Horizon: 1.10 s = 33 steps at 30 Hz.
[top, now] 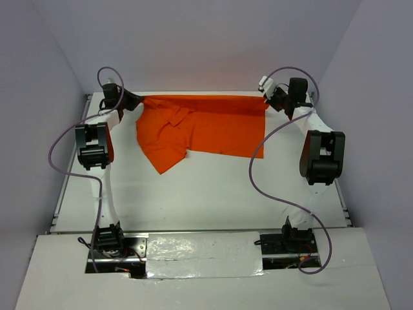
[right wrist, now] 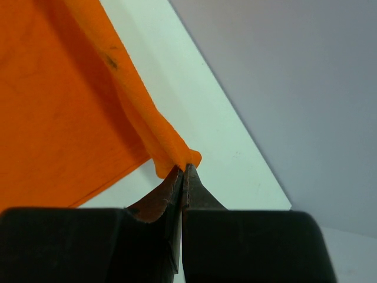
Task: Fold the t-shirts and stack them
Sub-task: Fold the flattened tshirt in 1/3 of the way
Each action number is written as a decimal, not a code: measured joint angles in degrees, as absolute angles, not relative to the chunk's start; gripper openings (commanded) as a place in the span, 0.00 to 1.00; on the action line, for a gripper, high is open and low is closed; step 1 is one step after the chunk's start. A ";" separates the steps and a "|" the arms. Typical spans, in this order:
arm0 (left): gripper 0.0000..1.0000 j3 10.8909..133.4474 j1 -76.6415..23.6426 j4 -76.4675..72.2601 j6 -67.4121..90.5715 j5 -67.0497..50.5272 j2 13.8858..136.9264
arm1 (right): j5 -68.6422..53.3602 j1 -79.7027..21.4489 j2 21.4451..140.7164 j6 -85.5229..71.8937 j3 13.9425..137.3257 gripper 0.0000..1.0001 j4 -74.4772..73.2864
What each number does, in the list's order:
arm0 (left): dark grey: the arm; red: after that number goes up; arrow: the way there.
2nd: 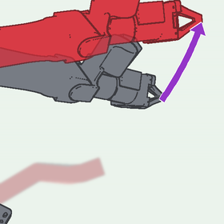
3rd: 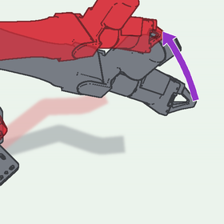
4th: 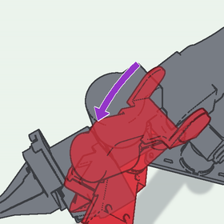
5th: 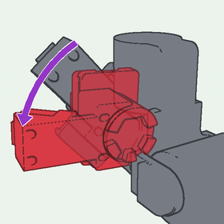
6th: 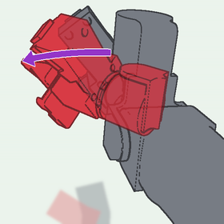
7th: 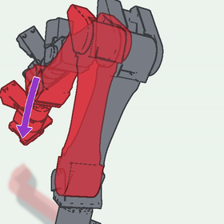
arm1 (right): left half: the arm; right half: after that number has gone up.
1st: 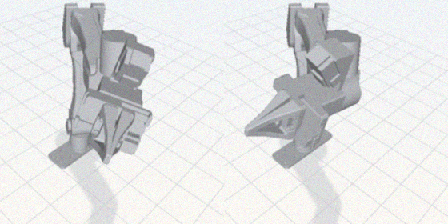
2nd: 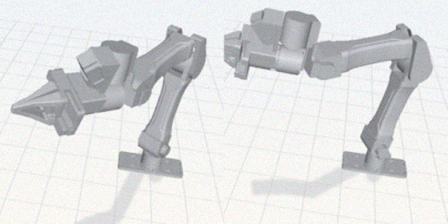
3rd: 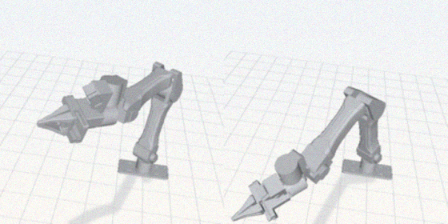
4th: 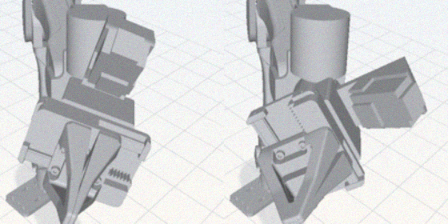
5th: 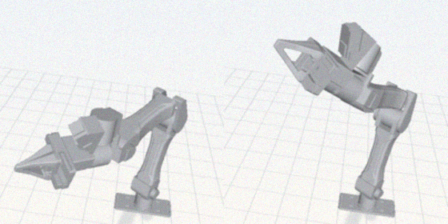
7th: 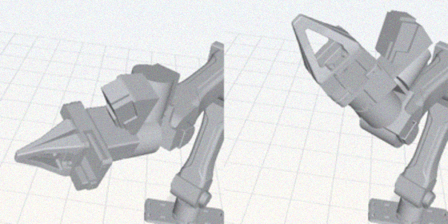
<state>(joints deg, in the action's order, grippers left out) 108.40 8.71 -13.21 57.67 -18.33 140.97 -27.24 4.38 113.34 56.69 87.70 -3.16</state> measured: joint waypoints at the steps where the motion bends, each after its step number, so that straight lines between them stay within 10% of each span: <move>1: 0.00 108.36 8.84 -13.21 57.63 -18.63 140.94 | -27.40 4.38 113.34 56.88 87.53 0.00 -3.60; 33: 0.02 104.60 9.45 -8.82 52.80 -20.34 138.19 | -24.56 2.74 112.95 63.66 82.06 0.00 -7.64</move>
